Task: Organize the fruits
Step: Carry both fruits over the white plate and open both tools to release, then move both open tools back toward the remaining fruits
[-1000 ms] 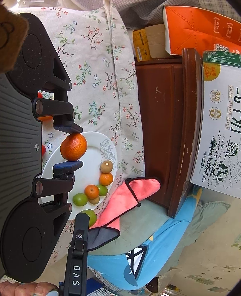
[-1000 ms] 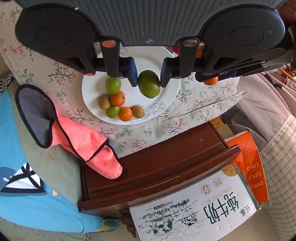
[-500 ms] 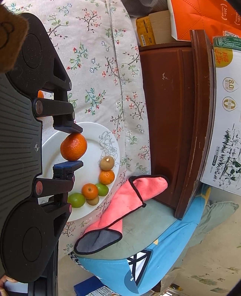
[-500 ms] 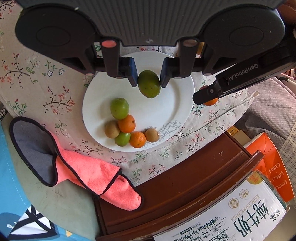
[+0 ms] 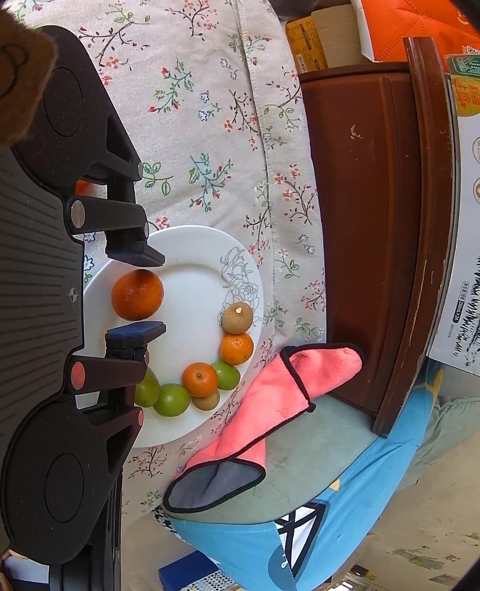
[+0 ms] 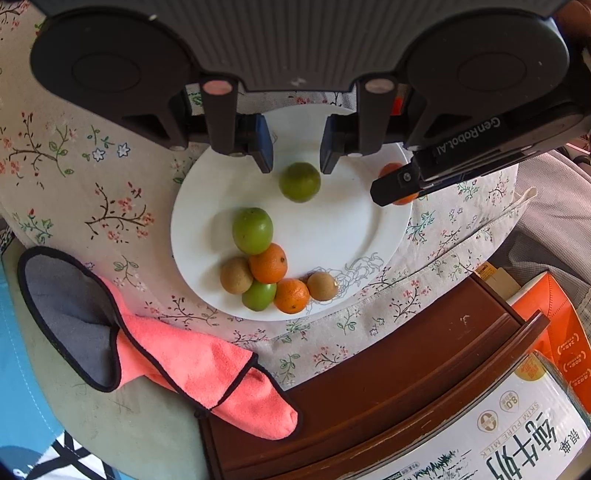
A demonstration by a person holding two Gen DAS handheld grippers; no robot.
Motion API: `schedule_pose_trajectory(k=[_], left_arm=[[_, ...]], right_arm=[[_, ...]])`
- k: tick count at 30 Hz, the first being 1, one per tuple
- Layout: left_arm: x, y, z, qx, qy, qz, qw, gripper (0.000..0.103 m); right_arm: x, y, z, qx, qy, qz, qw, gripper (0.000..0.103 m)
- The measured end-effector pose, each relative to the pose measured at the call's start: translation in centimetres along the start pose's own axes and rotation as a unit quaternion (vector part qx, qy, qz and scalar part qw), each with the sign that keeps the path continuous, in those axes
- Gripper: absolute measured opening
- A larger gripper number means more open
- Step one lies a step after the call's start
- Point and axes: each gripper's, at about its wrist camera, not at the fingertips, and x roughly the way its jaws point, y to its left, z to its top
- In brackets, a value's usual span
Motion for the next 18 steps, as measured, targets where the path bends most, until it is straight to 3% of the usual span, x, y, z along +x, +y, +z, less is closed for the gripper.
schedule_pose_trajectory(k=[3,6,9,11,18], left_arm=[[-0.2,0.0,0.1,-0.008,0.001,0.003,1.0000,0.034],[-0.9,0.5,0.5,-0.020,-0.009,0.018,0.9996,0.048],[-1.9,1.3,1.1,-0.039,-0.019,0.028,0.9987,0.065],[-2.6,1.7,1.3,-0.045,-0.023,0.033,0.9982,0.071],[-4.8,1.5,0.8,-0.009,-0.013,0.074,0.9971,0.076]], right_arm=[[-0.2,0.0,0.1,0.006,-0.002,0.001,1.000,0.033],[-0.5,-0.2,0.3,0.015,-0.013,-0.003,1.000,0.048],[-1.0,-0.5,0.6,0.028,-0.023,-0.017,0.999,0.079],[-1.4,-0.6,0.7,0.035,-0.032,-0.010,0.999,0.084],[-1.9,0.6,-0.2,0.002,-0.037,0.014,0.999,0.092]])
